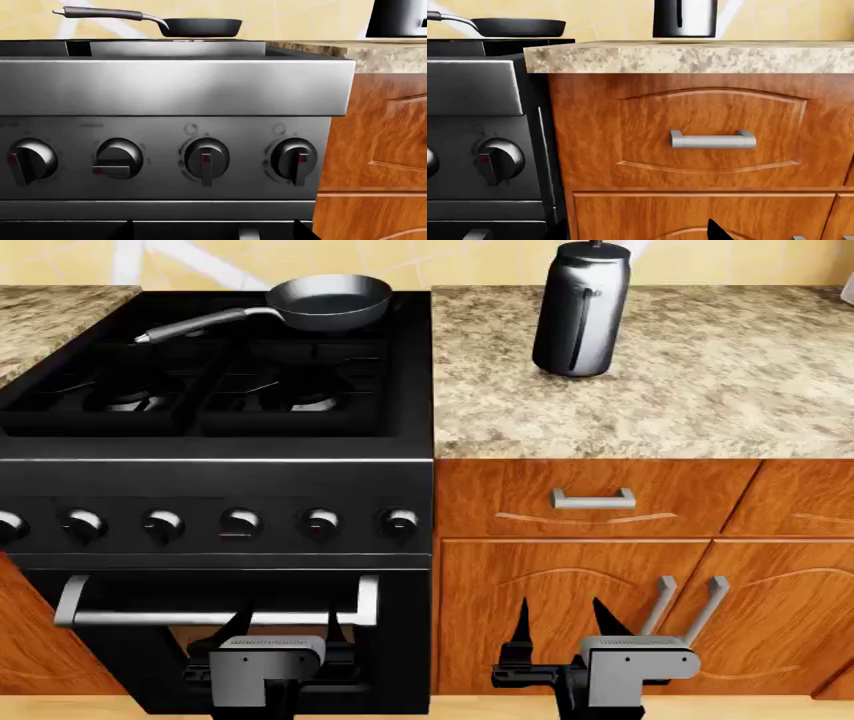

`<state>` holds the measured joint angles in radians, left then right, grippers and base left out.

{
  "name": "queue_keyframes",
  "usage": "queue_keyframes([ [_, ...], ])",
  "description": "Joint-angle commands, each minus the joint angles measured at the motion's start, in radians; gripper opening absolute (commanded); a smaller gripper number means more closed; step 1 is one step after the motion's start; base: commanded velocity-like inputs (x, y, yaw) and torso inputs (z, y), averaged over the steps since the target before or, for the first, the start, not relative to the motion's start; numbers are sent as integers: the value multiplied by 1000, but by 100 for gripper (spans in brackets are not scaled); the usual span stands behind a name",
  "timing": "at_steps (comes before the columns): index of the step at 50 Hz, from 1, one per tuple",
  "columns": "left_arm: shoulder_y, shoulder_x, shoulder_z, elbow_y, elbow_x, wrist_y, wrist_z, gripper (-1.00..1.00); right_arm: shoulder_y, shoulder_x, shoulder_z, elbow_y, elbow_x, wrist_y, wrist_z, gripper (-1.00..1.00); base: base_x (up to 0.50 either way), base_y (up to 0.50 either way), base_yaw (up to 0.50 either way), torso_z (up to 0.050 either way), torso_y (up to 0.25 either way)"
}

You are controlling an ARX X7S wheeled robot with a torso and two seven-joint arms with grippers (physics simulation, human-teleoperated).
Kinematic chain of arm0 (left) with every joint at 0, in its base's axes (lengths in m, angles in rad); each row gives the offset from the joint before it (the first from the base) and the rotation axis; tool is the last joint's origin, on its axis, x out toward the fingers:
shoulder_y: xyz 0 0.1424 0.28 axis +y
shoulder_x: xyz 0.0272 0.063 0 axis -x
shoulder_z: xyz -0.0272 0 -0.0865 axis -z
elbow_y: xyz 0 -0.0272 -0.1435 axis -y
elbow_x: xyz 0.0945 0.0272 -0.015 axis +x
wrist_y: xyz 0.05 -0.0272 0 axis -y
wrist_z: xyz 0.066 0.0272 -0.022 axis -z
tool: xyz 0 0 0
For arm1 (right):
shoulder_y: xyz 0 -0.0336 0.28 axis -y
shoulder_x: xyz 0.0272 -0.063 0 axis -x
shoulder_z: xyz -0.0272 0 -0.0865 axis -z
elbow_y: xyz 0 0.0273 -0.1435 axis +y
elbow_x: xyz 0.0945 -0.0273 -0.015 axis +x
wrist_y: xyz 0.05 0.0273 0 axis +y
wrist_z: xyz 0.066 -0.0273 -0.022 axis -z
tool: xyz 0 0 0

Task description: Pick the kettle from the counter and place it on a stove burner. Then turn the burner on.

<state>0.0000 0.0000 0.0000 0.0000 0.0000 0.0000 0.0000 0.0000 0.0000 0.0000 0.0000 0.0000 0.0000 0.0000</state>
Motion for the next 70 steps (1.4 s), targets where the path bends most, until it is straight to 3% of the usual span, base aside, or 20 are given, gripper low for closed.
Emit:
queue_keyframes([
  [1, 17, -18, 10, 41, -41, -31, -3, 100, 5, 10, -18, -16, 26, 37, 33, 100, 0, 0, 0, 0, 0],
  [7, 87, -55, 18, 127, -61, 68, -11, 100, 2, 43, -62, -80, 80, 68, 22, 100, 0, 0, 0, 8, 10],
  [11, 84, -81, 39, 262, -45, 27, -8, 100, 15, 85, -91, -378, 81, 243, 18, 100, 0, 0, 0, 50, 62],
  [15, -74, -93, 66, 432, -13, -135, -14, 100, 206, 111, -70, -561, 109, 479, 25, 100, 0, 0, 0, 50, 62],
  [20, -315, -103, 98, 496, 34, -259, -19, 100, 426, 126, -35, -630, 168, 680, 25, 100, 0, 0, 0, 50, 62],
  [25, -332, -113, 100, 476, 34, -245, -28, 100, 403, 136, 15, -662, 197, 657, 22, 100, 0, 0, 0, 50, 62],
  [31, -320, -111, 94, 524, 3, -274, -34, 100, 388, 174, -85, -698, 120, 638, 30, 100, 367, -157, 0, 47, 46],
  [51, -317, -132, 114, 579, -1, -298, -70, 100, 383, 182, -121, -705, 79, 614, 80, 100, 500, -47, 0, 0, 0],
  [66, -308, -154, 155, 594, 18, -280, -80, 100, 365, 161, -67, -741, 94, 593, 134, 100, 500, 7, 0, 0, 0],
  [70, -309, -158, 159, 595, 18, -283, -84, 100, 373, 151, -83, -751, 48, 651, 190, 100, 125, 0, 0, 0, 4],
])
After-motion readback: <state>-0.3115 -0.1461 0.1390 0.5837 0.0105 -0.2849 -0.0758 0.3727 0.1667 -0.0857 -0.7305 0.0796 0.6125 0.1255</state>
